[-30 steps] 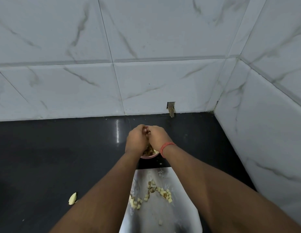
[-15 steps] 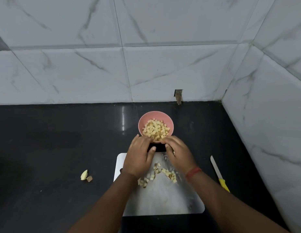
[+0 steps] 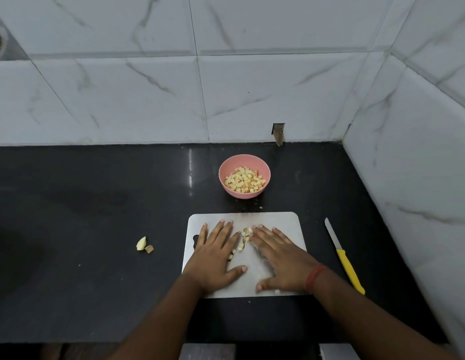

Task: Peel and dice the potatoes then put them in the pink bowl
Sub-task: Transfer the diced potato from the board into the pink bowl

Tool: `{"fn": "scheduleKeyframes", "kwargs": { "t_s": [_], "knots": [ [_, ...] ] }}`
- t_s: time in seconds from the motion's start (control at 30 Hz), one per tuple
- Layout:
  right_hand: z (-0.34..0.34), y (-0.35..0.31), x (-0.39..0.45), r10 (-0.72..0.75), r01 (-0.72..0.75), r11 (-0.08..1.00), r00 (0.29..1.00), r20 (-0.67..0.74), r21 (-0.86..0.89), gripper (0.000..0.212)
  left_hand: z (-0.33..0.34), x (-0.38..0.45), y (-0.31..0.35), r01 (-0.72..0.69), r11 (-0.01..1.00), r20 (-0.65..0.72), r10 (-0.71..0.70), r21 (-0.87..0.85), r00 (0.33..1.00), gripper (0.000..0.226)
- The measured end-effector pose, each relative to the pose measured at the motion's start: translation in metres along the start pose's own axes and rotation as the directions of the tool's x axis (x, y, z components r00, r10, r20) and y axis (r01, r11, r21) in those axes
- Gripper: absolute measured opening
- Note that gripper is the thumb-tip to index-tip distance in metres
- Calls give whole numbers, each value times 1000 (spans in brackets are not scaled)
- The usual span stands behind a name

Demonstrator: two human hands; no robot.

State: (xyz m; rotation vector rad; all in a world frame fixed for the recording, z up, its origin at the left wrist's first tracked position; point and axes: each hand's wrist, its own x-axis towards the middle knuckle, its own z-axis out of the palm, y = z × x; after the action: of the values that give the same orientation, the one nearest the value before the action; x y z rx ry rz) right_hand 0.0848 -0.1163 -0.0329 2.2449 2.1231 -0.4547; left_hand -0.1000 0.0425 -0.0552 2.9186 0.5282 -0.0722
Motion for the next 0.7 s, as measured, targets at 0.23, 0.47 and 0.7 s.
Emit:
{"fn": "scheduleKeyframes", "kwargs": {
  "t_s": [0.23, 0.47, 0.7],
  "knots": [
    [8, -7, 24, 79, -79, 997, 988, -129, 4, 83, 9, 11, 13, 33, 999, -4, -33, 8, 999, 70],
    [11, -20, 44, 184, -101, 951, 943, -276, 291, 54, 21, 23, 24, 100, 983, -93, -115, -151, 989, 53],
    [21, -20, 52, 198, -131, 973, 891, -408, 188, 34, 25, 34, 34, 169, 973, -356, -216, -157, 909, 15]
  ]
}}
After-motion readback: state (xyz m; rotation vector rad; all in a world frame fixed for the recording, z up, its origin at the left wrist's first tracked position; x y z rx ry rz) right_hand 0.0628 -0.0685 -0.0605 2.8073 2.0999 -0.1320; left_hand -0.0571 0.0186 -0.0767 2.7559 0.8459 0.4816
